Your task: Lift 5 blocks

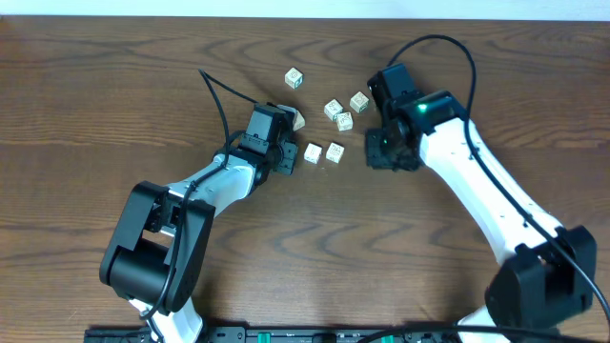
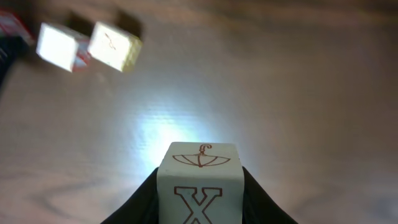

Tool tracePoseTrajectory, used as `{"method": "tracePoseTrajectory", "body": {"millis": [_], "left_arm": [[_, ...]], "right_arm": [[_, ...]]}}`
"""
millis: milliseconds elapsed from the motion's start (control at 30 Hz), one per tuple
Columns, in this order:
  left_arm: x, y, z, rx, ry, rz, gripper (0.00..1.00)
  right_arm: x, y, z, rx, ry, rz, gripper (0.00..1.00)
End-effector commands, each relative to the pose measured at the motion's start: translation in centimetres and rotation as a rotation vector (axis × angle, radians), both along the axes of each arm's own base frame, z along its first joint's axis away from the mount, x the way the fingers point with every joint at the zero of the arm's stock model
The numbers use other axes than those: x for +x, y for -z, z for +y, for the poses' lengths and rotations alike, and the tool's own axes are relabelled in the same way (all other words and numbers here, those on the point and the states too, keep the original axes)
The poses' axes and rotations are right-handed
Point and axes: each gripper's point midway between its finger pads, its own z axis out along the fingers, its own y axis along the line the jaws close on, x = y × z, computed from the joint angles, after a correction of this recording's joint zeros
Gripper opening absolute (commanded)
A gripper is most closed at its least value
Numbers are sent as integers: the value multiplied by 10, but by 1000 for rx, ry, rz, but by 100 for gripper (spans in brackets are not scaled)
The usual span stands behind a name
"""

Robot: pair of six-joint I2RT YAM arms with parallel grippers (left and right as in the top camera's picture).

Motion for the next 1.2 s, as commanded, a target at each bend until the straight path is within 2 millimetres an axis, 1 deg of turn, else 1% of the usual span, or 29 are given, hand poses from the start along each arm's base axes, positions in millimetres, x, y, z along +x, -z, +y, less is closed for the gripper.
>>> {"method": "tracePoseTrajectory", "body": {"millis": [0, 100, 167, 367, 467, 533, 633, 733, 833, 933, 1033, 1167], "left_arm": [[-1, -2, -1, -9, -38, 23, 9], [-12, -1, -5, 4, -22, 53, 8], [-20, -3, -9, 12, -5, 69, 9], [-38, -23, -21, 15, 39, 71, 8], [-53, -30, -23, 27, 59, 95, 8], [-66, -31, -23, 41, 70, 125, 9], [-87, -25, -19, 57, 48, 187, 8], [-107, -12, -20, 59, 28, 240, 8], [-130, 1, -26, 76, 46, 282, 8], [-147, 9, -35, 86, 81, 299, 8], [-155, 10, -45, 77, 97, 297, 8], [-157, 6, -66, 37, 117, 266, 8]], "right_arm": [[-12, 1, -10, -49, 22, 5, 1], [-23, 11, -19, -77, 28, 21, 1], [-31, 22, -23, -84, 28, 33, 1], [-53, 52, -31, -94, 34, 80, 1], [-63, 66, -34, -101, 35, 105, 1], [-67, 73, -36, -105, 34, 113, 1], [-71, 83, -36, -95, 40, 121, 1], [-71, 88, -27, -45, 34, 119, 1], [-66, 88, -21, -22, 28, 96, 1], [-61, 88, -17, -10, 23, 72, 1], [-59, 90, -13, 2, 15, 60, 1], [-65, 99, -3, 43, -8, 66, 1]]}}
